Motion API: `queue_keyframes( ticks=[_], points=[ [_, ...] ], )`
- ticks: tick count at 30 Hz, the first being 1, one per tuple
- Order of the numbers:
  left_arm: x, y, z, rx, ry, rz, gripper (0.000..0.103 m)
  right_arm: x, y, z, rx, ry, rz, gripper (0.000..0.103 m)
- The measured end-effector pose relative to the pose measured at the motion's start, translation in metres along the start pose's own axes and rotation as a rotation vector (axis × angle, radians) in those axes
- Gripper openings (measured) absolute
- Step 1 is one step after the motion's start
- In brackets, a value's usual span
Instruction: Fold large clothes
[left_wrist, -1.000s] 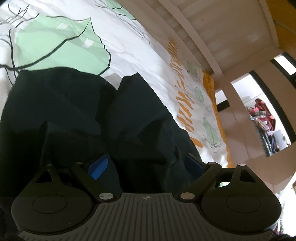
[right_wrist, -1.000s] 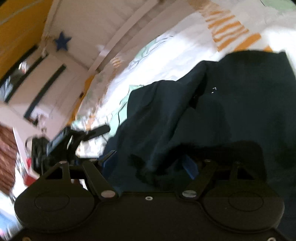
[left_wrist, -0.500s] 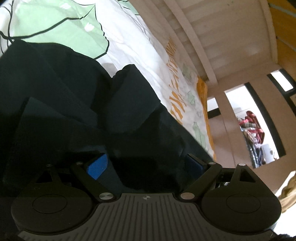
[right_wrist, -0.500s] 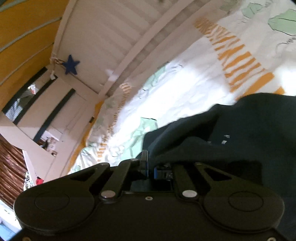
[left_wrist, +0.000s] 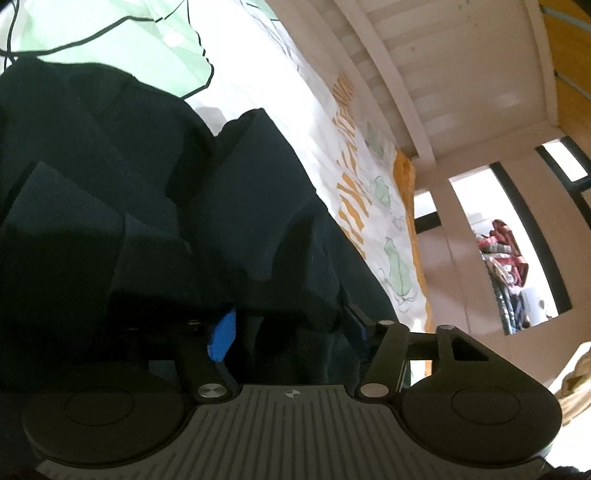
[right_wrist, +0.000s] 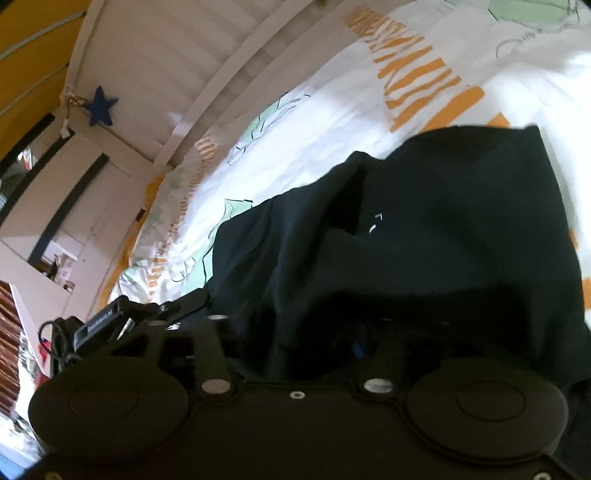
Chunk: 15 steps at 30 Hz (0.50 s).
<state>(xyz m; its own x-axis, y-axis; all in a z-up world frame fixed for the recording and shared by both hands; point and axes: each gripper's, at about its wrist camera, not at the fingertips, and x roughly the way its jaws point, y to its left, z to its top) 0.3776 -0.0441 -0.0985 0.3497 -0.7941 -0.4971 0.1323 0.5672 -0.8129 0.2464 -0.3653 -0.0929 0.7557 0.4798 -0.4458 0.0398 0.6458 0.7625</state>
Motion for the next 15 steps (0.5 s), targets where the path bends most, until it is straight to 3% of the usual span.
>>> queue_keyframes(
  ticks=[2,3,9,12,15],
  points=[
    [0.000,0.003,0.001,-0.017,-0.014,-0.022,0.033,0.001,0.002,-0.003,-0.015,0.005,-0.006,0.061],
    [0.001,0.002,0.002,-0.028,-0.023,-0.038,0.009,0.003,0.004,-0.003,-0.020,0.007,-0.008,0.062],
    [-0.018,-0.027,0.003,0.037,-0.089,-0.115,0.008,0.007,0.014,-0.002,-0.080,0.014,-0.010,0.071],
    [-0.038,-0.043,0.002,0.077,-0.111,-0.140,0.008,0.006,0.013,-0.001,-0.084,0.011,0.017,0.083],
    [-0.051,-0.042,-0.001,0.075,-0.118,-0.145,0.008,0.006,0.009,0.004,-0.068,0.004,0.022,0.083]
  ],
)
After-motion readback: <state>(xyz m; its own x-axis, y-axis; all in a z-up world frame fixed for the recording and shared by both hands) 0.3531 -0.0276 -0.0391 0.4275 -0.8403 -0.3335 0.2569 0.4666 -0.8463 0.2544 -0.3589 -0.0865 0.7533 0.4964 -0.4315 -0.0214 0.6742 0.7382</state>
